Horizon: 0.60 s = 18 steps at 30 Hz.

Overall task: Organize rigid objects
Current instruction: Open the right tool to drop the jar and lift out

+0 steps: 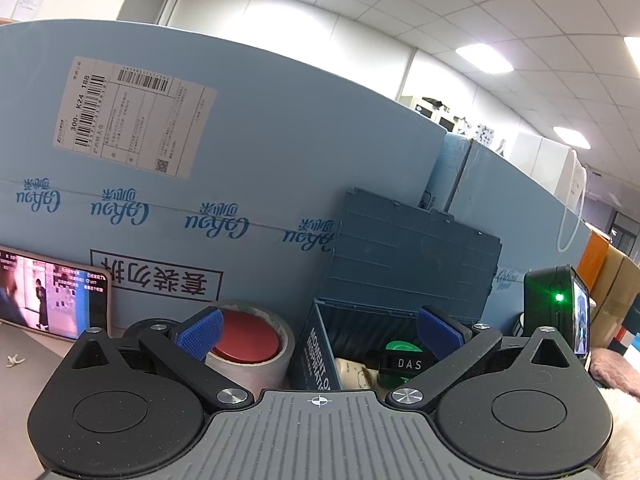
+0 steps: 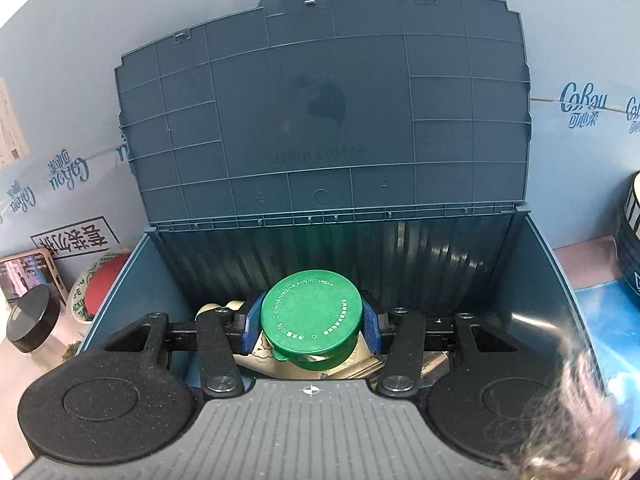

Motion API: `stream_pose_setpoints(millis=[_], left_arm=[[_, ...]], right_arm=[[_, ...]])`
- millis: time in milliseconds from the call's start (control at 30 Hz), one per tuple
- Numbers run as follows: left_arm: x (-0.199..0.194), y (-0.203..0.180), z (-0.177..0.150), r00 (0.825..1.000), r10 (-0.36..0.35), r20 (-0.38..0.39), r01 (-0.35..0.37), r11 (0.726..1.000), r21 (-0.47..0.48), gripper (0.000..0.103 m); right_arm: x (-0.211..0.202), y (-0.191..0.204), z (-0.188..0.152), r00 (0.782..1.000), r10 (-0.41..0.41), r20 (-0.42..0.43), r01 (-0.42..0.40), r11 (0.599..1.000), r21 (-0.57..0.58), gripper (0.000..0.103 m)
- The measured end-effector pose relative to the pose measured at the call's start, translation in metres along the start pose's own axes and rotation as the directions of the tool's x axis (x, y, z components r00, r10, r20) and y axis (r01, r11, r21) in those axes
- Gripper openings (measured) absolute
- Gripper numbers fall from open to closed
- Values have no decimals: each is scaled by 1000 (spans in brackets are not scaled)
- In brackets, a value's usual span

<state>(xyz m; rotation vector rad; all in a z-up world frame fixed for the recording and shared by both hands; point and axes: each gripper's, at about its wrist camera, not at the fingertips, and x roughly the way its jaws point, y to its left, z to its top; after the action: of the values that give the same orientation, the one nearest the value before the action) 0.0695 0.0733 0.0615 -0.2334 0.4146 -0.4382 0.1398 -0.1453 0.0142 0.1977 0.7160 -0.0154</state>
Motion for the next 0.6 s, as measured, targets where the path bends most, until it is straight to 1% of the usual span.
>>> stream_pose_setpoints(millis=[33, 67, 100, 167, 200, 300, 333, 433, 500, 600], left_arm=[[0, 0, 0, 1000, -1, 0, 1, 1000, 0, 103], [0, 0, -1, 1000, -2, -1, 2, 1000, 2, 103], [1, 0, -1, 1000, -3, -1, 3, 1000, 2, 103], [1, -1, -1, 1000, -5, 0, 5, 1000, 3, 103], [1, -1, -1, 1000, -4, 1, 4, 1000, 3, 103], [0, -1, -1, 1000, -5, 5, 5, 1000, 2, 103], [-1, -2, -1, 1000, -7, 9, 7, 1000, 2, 103], [-4, -3, 0, 1000, -19, 24, 19, 1000, -1, 103], [-7, -5, 1, 999, -35, 33, 36, 999, -3, 103], [-11, -9, 2, 998, -38, 44, 37, 999, 10, 103]], right_arm=[[0, 0, 0, 1000, 2, -2, -2, 1000, 2, 46], [-1, 0, 0, 1000, 6, -1, -6, 1000, 8, 49], [-3, -1, -1, 1000, 12, 4, -12, 1000, 14, 60], [-12, -5, 1, 1000, 20, 23, -21, 1000, 24, 75], [-18, -6, 2, 999, 26, 33, -27, 999, 25, 78], [-33, -3, 6, 997, 44, 68, -45, 999, 14, 84], [-39, -2, 8, 996, 42, 83, -43, 999, 10, 85], [-58, -2, 11, 990, 34, 134, -35, 999, 0, 89], [-69, -2, 13, 986, 13, 167, -13, 1000, -2, 92], [-85, -8, 14, 978, -2, 207, 2, 1000, 3, 98]])
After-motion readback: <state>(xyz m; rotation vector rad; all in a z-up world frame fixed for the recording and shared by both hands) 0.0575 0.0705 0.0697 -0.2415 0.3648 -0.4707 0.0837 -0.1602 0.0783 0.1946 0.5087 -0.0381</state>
